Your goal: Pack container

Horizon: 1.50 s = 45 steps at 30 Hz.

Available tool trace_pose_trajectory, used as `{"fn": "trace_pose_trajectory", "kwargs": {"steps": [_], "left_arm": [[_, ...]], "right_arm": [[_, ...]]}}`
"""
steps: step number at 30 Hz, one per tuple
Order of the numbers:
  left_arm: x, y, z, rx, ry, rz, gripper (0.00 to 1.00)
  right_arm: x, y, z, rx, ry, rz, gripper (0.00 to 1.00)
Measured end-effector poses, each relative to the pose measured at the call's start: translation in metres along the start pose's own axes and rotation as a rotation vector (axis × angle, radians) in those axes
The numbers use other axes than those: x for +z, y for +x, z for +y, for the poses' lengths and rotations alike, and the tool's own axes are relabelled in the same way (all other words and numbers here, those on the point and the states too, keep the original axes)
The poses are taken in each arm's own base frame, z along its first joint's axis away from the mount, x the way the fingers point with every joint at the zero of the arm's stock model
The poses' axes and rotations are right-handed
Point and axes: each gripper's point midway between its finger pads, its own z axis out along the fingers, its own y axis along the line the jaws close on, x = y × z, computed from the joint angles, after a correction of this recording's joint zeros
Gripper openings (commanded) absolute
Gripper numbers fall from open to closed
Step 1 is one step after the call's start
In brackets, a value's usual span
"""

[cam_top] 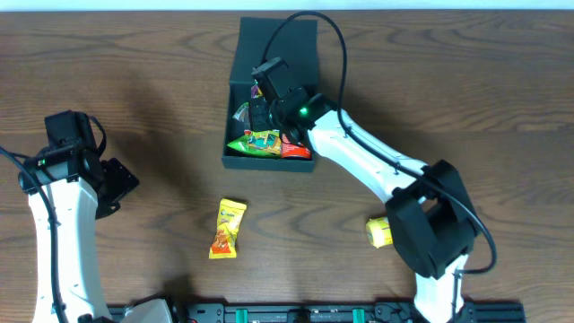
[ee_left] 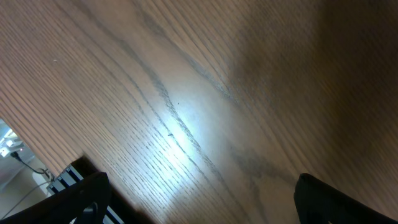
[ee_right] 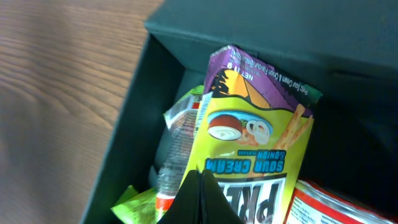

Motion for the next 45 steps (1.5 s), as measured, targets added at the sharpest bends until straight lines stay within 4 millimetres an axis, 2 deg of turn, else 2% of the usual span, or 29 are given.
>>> {"fn": "trace_pose_trajectory", "kwargs": {"steps": [6,14,20,25,31,35,38,41,45], "left_arm": [[0.000,0.000,0.000,0.000,0.000,0.000,0.95],[0.000,0.000,0.000,0.000,0.000,0.000,0.95],[0.000,0.000,0.000,0.000,0.000,0.000,0.95],[0.000,0.000,0.000,0.000,0.000,0.000,0.95],[0.000,0.000,0.000,0.000,0.000,0.000,0.95],[0.000,0.000,0.000,0.000,0.000,0.000,0.95],[0.000,0.000,0.000,0.000,0.000,0.000,0.95],[0.000,0.000,0.000,0.000,0.000,0.000,0.95],[0.000,0.000,0.000,0.000,0.000,0.000,0.95]], "right_arm": [[0.014,0.011,-0.003,0.001,-0.001,0.033,0.01],[0.019,0.010,0.018,-0.014,-0.078,0.021,0.01],[0.029,0.036,0.042,-0.057,-0.107,0.068,0.01],[0.035,0.051,0.051,-0.077,-0.118,0.099,0.01],[0.034,0.044,0.053,-0.083,-0.126,0.078,0.01],[0.026,0.033,0.054,-0.092,-0.114,0.085,0.01],[0.015,0.019,0.045,-0.095,-0.053,0.080,0.01],[0.007,0.015,0.021,-0.089,0.057,0.093,0.01],[0.001,0.019,-0.017,-0.071,0.187,0.132,0.01]]}}
